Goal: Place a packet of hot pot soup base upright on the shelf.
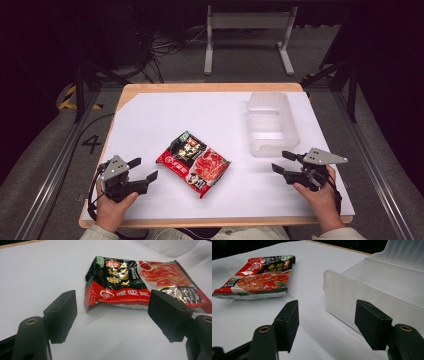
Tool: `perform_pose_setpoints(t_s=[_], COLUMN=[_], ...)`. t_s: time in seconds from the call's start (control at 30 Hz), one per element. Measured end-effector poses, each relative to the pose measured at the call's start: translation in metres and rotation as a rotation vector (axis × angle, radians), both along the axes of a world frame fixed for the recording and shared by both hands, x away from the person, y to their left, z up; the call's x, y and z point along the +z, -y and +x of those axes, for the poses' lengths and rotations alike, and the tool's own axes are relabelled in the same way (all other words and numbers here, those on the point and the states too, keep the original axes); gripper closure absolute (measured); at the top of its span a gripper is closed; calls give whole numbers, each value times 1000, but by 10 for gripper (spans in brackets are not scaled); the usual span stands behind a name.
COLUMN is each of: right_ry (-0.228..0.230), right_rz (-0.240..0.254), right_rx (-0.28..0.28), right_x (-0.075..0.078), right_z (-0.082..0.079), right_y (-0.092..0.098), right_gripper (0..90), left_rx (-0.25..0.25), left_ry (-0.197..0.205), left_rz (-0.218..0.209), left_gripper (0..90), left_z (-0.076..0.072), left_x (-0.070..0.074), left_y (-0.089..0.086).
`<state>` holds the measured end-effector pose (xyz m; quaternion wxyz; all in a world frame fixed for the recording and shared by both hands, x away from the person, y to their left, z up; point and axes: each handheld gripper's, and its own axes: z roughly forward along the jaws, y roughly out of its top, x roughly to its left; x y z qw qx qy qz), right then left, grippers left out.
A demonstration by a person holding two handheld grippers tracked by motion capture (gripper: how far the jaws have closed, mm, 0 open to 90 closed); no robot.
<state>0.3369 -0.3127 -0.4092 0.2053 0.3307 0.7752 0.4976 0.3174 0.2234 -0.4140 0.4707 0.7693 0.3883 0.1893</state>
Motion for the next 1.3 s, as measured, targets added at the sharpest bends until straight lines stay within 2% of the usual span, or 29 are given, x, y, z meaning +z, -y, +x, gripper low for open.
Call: perform_pose_setpoints(t_s=[0.13, 0.33, 0.6, 0.77, 0.9, 1.03, 1.17, 1.23, 1.3], right_ry=[3, -3, 0, -2, -1, -1, -3, -4, -3], right_rz=[-1, -2, -11, -13, -11, -11, -11, -11, -13], right_rx=[0, 5, 5, 5, 9, 8, 9, 11, 13], right_x=[0, 0, -1, -1, -1, -1, -2, -2, -2], right_z=[0, 0, 0, 0, 0, 0, 0, 0, 0], right_y=[0, -1, -2, -2, -3, -2, -2, -2, -3], right_gripper=[360, 360, 355, 354, 353, 348, 342, 337, 335], left_rx=[18, 9, 22, 30, 42, 55, 73, 70, 71], left_ry=[-19, -12, -12, -29, -39, -64, -113, -135, -141], left_rz=[-7, -2, -8, -26, -18, -25, -48, -51, -50], left_gripper=[244, 243, 240, 240, 240, 241, 246, 274, 297], left_z=[3, 8, 20, 29, 38, 48, 60, 65, 67], left_x=[2, 6, 9, 9, 7, 5, -2, -6, -8], left_y=[1, 5, 10, 11, 15, 16, 16, 16, 17])
